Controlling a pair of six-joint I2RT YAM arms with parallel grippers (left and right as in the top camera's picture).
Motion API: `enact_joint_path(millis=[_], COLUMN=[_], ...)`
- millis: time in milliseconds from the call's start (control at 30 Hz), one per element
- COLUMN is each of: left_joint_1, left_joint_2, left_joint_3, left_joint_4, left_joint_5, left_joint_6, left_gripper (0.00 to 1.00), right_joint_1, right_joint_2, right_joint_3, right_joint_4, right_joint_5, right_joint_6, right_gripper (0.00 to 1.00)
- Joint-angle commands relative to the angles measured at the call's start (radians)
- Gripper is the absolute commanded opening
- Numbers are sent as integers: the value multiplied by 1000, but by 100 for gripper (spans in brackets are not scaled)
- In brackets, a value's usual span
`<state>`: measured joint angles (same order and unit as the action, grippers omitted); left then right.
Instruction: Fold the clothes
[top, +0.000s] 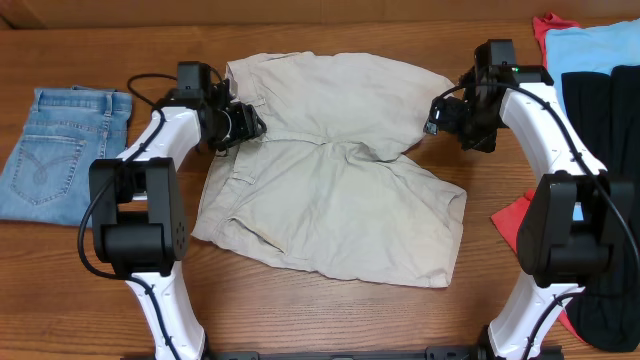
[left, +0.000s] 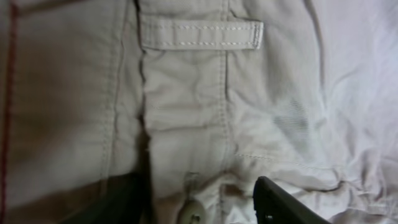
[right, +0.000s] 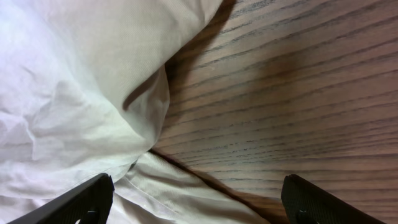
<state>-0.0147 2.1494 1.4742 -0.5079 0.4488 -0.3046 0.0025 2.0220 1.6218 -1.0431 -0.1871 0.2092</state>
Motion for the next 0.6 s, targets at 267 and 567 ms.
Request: enact_joint_path(millis=[267,567], left_joint_1=[0,75], left_joint_2=[34,1], left_joint_3=[10,10], left_joint_4=[-11,-99], left_joint_5=[114,5], left_joint_6=[9,1], left_gripper=[23,4], right_joint_1=[3,3], right_joint_2=[-10,-10], right_joint_3=[1,1], right_joint_4=[13,11], right_joint_5=[-9,-9], right_joint_6=[5,5], right_gripper=[90,90])
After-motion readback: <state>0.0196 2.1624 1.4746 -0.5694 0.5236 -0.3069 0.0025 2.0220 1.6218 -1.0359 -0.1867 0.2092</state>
